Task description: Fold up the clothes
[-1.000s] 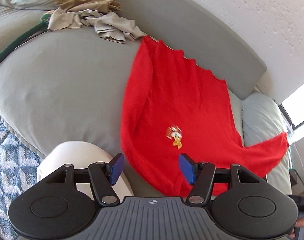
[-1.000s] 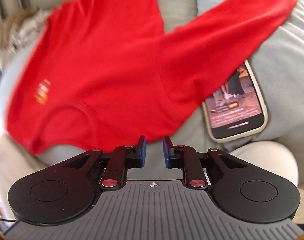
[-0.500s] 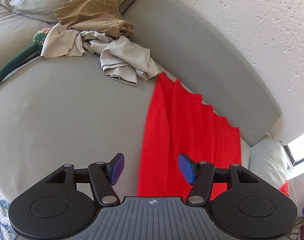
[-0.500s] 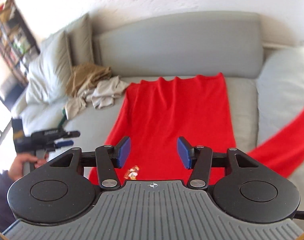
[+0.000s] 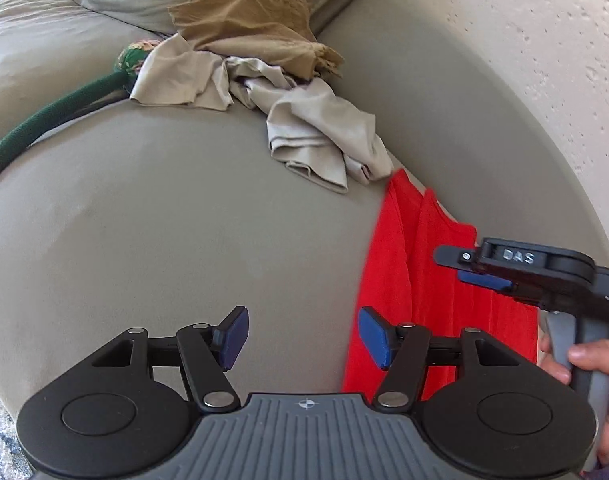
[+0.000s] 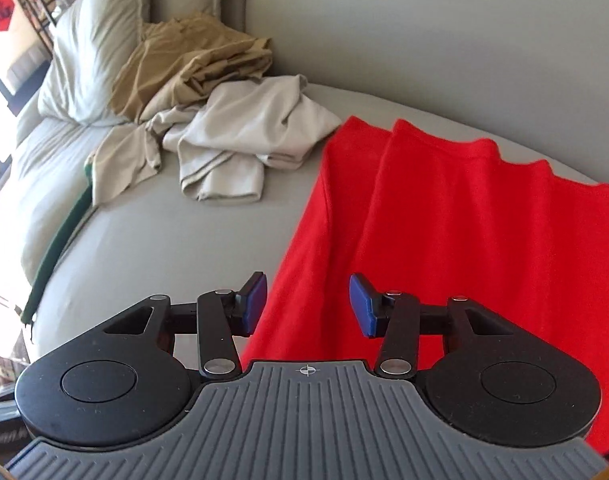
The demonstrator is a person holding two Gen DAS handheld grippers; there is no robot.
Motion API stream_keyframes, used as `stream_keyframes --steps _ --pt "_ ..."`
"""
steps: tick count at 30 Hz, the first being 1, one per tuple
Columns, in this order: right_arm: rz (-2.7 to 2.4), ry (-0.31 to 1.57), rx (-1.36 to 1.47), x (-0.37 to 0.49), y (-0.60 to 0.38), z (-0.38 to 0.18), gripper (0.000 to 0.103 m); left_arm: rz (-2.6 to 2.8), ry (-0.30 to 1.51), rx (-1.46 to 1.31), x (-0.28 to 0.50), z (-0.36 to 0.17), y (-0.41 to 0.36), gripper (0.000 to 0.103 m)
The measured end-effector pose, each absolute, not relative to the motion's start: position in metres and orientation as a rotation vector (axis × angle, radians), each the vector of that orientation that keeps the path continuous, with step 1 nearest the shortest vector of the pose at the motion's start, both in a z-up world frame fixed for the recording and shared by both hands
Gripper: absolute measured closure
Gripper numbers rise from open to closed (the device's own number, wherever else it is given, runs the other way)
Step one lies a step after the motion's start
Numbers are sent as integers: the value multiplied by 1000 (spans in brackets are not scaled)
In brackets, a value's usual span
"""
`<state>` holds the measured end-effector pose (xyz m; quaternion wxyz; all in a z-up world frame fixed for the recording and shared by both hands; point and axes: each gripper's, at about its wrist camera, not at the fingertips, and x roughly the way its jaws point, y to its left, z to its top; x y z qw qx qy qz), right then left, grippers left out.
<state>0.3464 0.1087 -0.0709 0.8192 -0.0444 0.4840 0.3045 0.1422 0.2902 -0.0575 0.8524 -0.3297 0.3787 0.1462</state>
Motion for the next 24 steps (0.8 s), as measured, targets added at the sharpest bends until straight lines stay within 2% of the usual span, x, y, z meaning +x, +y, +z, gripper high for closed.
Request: stream_keyframes --steps 2,5,7,12,19,20,21,22,24 --pt "609 1006 -76 368 133 -79 46 370 750 -756 159 -57 298 44" --pt "567 984 -66 388 158 -91 46 415 708 -784 189 -62 301 44" --pt "541 982 -88 396 172 -97 46 448 703 -764 205 -70 301 39" --pt "464 1032 -157 415 196 -116 47 509 683 -758 200 -95 310 45" --pt "343 986 -302 437 231 -148 48 478 628 -807 192 -107 326 42" --pt "343 985 -297 437 232 -146 61 473 615 -825 192 -108 326 42" --pt "353 977 -285 435 228 -140 92 466 597 -850 192 -109 327 42" --pt "364 969 -272 434 224 -133 100 446 580 -882 192 -109 329 42" --pt "386 952 -246 432 216 -120 100 409 539 -949 191 -110 332 42"
